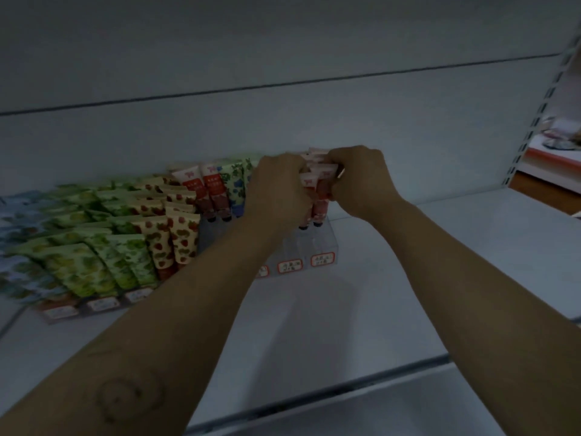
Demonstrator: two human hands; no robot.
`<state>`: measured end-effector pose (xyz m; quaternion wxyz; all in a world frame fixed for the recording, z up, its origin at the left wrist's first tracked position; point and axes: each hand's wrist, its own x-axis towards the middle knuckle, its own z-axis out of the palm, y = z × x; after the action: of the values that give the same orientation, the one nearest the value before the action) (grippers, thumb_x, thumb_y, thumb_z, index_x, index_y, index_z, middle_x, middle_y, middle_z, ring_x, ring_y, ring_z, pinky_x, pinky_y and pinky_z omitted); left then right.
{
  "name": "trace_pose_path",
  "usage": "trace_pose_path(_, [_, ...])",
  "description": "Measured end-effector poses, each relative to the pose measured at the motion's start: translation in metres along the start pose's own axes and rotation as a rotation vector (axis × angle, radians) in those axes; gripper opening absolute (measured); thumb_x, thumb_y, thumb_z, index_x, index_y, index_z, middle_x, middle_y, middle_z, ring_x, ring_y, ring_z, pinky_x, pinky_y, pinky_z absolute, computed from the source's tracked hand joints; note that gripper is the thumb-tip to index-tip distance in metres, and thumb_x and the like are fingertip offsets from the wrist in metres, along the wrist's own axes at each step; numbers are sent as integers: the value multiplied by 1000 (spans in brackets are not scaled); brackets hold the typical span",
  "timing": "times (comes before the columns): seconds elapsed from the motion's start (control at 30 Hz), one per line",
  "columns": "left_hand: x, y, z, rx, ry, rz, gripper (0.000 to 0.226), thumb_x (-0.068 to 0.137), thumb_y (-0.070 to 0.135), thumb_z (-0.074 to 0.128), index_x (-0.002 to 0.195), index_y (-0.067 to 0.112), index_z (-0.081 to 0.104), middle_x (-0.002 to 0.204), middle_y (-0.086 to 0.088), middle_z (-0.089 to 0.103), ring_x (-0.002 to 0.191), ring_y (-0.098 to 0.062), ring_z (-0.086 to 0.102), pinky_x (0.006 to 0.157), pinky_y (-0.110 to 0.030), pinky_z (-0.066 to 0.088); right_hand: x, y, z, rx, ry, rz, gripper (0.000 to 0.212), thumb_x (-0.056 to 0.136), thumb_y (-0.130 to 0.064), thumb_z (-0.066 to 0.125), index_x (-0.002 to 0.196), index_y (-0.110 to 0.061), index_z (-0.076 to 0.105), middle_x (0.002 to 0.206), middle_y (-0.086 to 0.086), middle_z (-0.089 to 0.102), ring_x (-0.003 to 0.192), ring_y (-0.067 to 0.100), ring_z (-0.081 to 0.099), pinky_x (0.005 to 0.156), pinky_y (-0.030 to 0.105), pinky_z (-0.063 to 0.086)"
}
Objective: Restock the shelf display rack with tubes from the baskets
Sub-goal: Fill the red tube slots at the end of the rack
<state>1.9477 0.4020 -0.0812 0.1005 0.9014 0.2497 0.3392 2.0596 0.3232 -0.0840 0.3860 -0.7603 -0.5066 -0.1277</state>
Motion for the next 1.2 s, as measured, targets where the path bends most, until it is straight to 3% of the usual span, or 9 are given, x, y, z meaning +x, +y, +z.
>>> trace_pose_path(0.1, [-5,4,-7,-38,0,-10,9,77,7,65,84,11,69,85,-11,68,67,-12,45,58,-18,27,-8,4,6,24,26,21,28,78,-6,67,105,-10,71,92,11,72,79,24,66,74,32,54])
trace_pose_path(0.2, [-5,8,-15,3,-56,-19,8,79,10,64,84,14,68,88,-11,68,70,-18,52,61,-24,32,-18,2,1,49,-115,68,49,78,-16,75,124,-17,57,100,4,68,78,18,63,72,25,49])
trace_pose_path(0.3, [-11,7,-22,4,-98,-50,18,81,20,67,98,16,67,94,-6,69,85,-25,64,70,-31,50,-24,-5,-22,100,-183,101,77,71,-26,83,135,-22,42,112,4,59,92,15,56,78,26,45])
trace_pose_path(0.4, [-28,13,-40,11,-67,-82,37,84,27,68,117,20,55,111,-1,61,95,-21,60,78,-36,53,-28,-17,-48,35,-166,90,92,71,-34,82,146,-27,29,127,6,53,110,18,53,92,35,46])
trace_pose_path(0.53, [-72,21,-66,111,-138,-24,36,88,37,61,121,27,55,119,2,60,105,-19,57,84,-34,49,-51,-37,-69,-108,-279,40,84,73,-40,79,143,-29,33,128,3,53,115,18,50,92,31,44])
trace_pose_path(0.77, [-161,24,-84,65,-270,-26,51,87,44,62,133,25,49,133,4,53,119,-17,49,95,-33,44,-128,-79,-66,-269,-540,-33,70,77,-46,73,137,-28,42,130,-3,51,113,15,52,88,28,42])
trace_pose_path(0.97, [-257,25,-55,-82,-329,71,37,90,37,60,123,23,56,119,5,56,109,-17,51,83,-33,46,-219,-83,-72,-268,-685,0,42,77,-51,71,109,-27,59,98,-12,60,87,8,56,78,27,48])
trace_pose_path(1.2, [-354,22,25,-124,-673,-89,39,92,39,58,127,24,53,127,5,54,109,-15,54,87,-30,46,-315,-24,-20,-453,-1134,144,57,82,-48,67,129,-24,47,123,0,56,107,20,54,85,32,46])
